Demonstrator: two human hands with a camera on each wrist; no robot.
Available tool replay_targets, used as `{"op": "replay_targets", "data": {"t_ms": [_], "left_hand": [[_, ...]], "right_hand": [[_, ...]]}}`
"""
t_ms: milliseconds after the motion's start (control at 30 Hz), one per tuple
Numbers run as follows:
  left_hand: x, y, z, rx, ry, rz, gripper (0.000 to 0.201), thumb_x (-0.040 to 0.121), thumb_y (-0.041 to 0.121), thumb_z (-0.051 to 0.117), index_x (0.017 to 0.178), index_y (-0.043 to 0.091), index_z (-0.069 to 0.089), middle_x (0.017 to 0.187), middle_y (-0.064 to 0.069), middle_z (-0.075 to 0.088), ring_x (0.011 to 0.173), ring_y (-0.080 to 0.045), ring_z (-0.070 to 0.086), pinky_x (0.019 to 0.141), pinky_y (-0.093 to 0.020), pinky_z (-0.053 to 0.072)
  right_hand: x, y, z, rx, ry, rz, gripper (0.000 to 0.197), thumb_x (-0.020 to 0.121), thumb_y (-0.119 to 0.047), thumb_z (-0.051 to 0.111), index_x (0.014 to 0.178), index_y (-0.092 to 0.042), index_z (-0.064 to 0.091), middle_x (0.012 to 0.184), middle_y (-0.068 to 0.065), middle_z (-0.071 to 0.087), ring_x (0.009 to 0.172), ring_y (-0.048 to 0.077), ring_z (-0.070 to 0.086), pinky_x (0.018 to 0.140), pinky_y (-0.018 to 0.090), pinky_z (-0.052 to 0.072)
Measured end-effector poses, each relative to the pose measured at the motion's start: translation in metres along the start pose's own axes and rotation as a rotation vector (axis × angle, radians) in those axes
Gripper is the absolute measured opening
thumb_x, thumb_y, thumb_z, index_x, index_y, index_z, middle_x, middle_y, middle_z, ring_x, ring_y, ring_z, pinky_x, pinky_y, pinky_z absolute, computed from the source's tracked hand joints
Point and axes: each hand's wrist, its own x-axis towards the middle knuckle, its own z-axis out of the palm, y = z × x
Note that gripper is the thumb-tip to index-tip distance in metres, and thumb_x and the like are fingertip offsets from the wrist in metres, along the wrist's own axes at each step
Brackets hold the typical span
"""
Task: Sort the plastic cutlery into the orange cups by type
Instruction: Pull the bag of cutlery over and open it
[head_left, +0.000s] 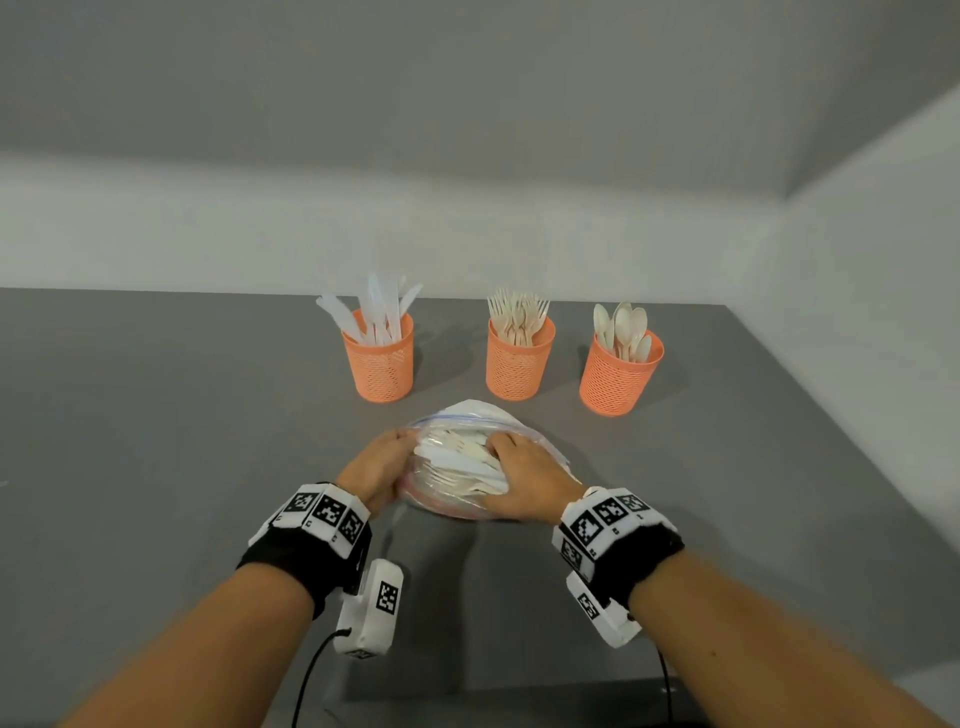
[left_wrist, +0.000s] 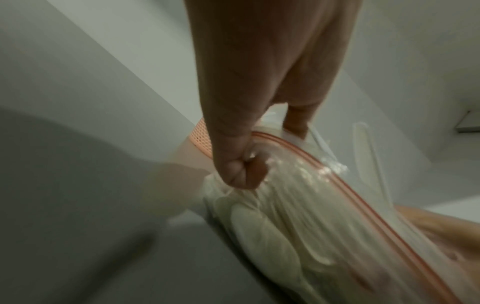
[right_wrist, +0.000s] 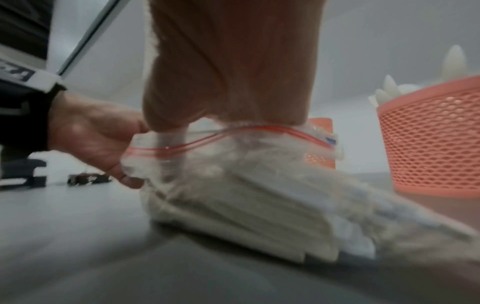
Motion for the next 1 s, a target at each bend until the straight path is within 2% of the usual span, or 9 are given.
{"op": "replay_targets", "data": {"t_ms": [100, 200, 300, 433, 600, 667, 800, 867, 1000], "left_hand": [[0.0, 0.0, -0.004, -0.011, -0.016, -0.036, 0.029, 0.089, -0.007, 0.045, 0.105, 0.017, 0.051, 0.096, -0.007, 0.06, 0.072, -0.02, 0.06, 0.049, -0.022, 0.054], [0.001, -0.004, -0.01, -0.035, -0.067, -0.073, 0.05, 0.086, -0.017, 0.036, 0.11, 0.025, 0.049, 0.097, -0.005, 0.059, 0.079, -0.022, 0.059, 0.051, -0.026, 0.057], [0.003, -0.007, -0.011, 0.004, -0.092, -0.076, 0.059, 0.088, -0.015, 0.039, 0.124, 0.031, 0.044, 0.102, -0.004, 0.06, 0.083, -0.021, 0.06, 0.053, -0.027, 0.056], [0.004, -0.006, -0.015, 0.057, -0.139, -0.069, 0.074, 0.084, -0.018, 0.041, 0.138, 0.033, 0.037, 0.125, -0.016, 0.057, 0.098, -0.027, 0.058, 0.066, -0.033, 0.051], [0.002, -0.008, -0.015, 0.054, -0.101, -0.039, 0.086, 0.078, -0.021, 0.039, 0.133, 0.044, 0.035, 0.118, -0.012, 0.055, 0.095, -0.029, 0.052, 0.075, -0.038, 0.046], [0.002, -0.008, -0.016, 0.087, -0.028, 0.005, 0.075, 0.079, -0.014, 0.049, 0.133, 0.037, 0.04, 0.112, -0.011, 0.057, 0.084, -0.027, 0.058, 0.074, -0.039, 0.051], [0.0, -0.008, -0.02, 0.14, 0.123, 0.073, 0.049, 0.083, -0.008, 0.053, 0.125, 0.018, 0.05, 0.087, -0.003, 0.058, 0.063, -0.02, 0.057, 0.057, -0.03, 0.053], [-0.002, -0.007, -0.019, 0.191, 0.089, 0.105, 0.054, 0.082, -0.013, 0.047, 0.126, 0.017, 0.048, 0.087, -0.003, 0.056, 0.067, -0.018, 0.056, 0.056, -0.027, 0.052], [-0.004, -0.001, -0.015, 0.158, -0.025, 0.152, 0.061, 0.081, -0.018, 0.042, 0.124, 0.025, 0.047, 0.1, -0.006, 0.054, 0.081, -0.022, 0.051, 0.071, -0.034, 0.045]], "right_hand": [[0.005, 0.003, -0.015, 0.12, -0.116, 0.04, 0.077, 0.072, -0.055, 0.064, 0.129, -0.007, 0.045, 0.12, 0.007, 0.053, 0.107, 0.018, 0.049, 0.093, 0.033, 0.041], [0.008, 0.005, -0.027, 0.137, -0.185, 0.057, 0.056, 0.084, -0.044, 0.062, 0.119, -0.002, 0.053, 0.118, 0.016, 0.058, 0.093, 0.015, 0.047, 0.091, 0.035, 0.042], [0.01, 0.003, -0.027, 0.022, -0.242, 0.011, 0.055, 0.08, -0.043, 0.066, 0.12, -0.007, 0.052, 0.12, 0.008, 0.054, 0.103, 0.019, 0.049, 0.094, 0.033, 0.041], [0.012, -0.003, -0.013, -0.088, -0.174, -0.016, 0.055, 0.071, -0.039, 0.073, 0.109, -0.005, 0.054, 0.107, 0.007, 0.053, 0.094, 0.021, 0.049, 0.078, 0.029, 0.038], [0.014, -0.01, -0.004, -0.052, -0.131, -0.061, 0.061, 0.065, -0.026, 0.076, 0.116, -0.007, 0.047, 0.101, 0.004, 0.051, 0.09, 0.019, 0.047, 0.074, 0.026, 0.035], [0.013, -0.01, -0.004, 0.03, -0.164, -0.049, 0.06, 0.065, -0.021, 0.075, 0.116, -0.007, 0.048, 0.103, 0.005, 0.056, 0.089, 0.017, 0.048, 0.073, 0.027, 0.038], [0.009, -0.01, -0.005, 0.161, -0.162, -0.032, 0.033, 0.071, -0.015, 0.07, 0.1, -0.007, 0.059, 0.095, 0.004, 0.062, 0.09, 0.019, 0.056, 0.078, 0.028, 0.046], [0.008, -0.008, -0.007, 0.241, -0.182, -0.004, 0.03, 0.073, -0.013, 0.07, 0.101, -0.009, 0.06, 0.093, 0.001, 0.059, 0.088, 0.016, 0.054, 0.078, 0.025, 0.041], [0.006, -0.005, -0.013, 0.407, -0.24, 0.021, 0.05, 0.069, -0.01, 0.073, 0.116, -0.011, 0.056, 0.1, -0.001, 0.058, 0.093, 0.014, 0.053, 0.085, 0.025, 0.043]]}}
